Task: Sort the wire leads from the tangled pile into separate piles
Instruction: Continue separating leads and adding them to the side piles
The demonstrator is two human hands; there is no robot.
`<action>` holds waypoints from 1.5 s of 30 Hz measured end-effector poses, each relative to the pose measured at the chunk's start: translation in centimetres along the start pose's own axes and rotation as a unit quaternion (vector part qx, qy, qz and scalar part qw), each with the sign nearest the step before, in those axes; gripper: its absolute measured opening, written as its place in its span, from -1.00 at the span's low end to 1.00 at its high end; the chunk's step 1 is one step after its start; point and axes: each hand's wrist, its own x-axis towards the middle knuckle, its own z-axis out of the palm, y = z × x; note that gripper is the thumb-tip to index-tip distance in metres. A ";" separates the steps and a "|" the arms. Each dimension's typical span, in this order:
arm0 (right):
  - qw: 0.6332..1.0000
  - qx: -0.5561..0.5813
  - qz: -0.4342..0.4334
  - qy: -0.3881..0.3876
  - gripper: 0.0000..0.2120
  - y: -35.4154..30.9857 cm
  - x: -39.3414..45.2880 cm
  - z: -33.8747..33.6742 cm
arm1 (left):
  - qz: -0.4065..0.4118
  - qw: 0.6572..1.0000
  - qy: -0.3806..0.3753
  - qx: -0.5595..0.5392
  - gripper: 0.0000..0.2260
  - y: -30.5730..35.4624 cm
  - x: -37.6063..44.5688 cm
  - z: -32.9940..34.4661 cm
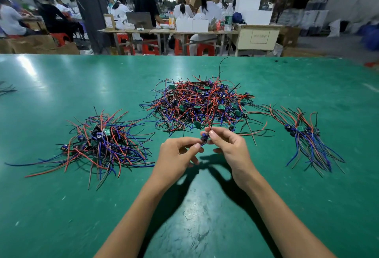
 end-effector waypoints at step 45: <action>0.954 -0.276 -0.120 -0.011 -0.73 0.8 0.1 -0.7 | -0.170 0.955 -0.020 -0.241 -0.87 1.0 -0.3 0.4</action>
